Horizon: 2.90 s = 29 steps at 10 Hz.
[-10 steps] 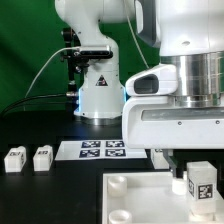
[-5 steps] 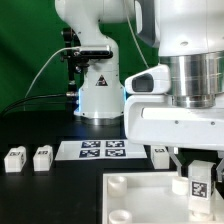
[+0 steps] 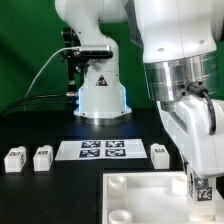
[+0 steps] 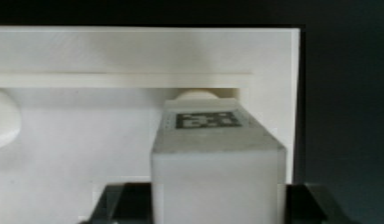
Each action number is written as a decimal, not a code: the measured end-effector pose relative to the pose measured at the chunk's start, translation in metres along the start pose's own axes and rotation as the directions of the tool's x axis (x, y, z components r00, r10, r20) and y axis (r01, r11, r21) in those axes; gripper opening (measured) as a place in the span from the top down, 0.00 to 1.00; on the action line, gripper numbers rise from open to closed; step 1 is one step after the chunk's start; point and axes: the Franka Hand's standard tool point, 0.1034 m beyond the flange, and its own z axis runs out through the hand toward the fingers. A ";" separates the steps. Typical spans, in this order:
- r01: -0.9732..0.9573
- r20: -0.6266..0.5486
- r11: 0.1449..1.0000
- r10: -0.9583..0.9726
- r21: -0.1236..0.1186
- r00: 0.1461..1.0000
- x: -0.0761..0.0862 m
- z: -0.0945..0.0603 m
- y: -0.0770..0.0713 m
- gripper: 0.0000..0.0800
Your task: Assemble one leg
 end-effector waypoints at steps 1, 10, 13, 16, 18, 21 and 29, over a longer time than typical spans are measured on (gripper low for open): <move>0.003 0.000 1.000 -0.003 0.000 1.000 0.000 0.000 0.000 0.63; 0.554 -0.002 0.832 -0.554 -0.031 0.832 -0.018 0.002 0.005 0.19; 0.802 0.005 0.596 -0.802 -0.035 0.597 -0.015 0.002 0.004 0.19; 0.974 0.010 0.204 -0.978 -0.096 0.206 -0.021 -0.006 -0.006 0.19; 0.972 0.009 0.215 -0.976 -0.095 0.216 -0.020 -0.005 -0.006 0.19; 0.934 -0.001 0.346 -0.938 -0.090 0.347 -0.020 -0.005 -0.005 0.55; 0.027 -0.030 0.999 -0.026 0.045 0.999 -0.015 -0.004 -0.005 0.62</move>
Offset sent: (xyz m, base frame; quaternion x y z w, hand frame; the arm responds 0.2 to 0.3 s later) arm 0.0000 0.0000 0.0000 0.0000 0.0000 0.0000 1.0000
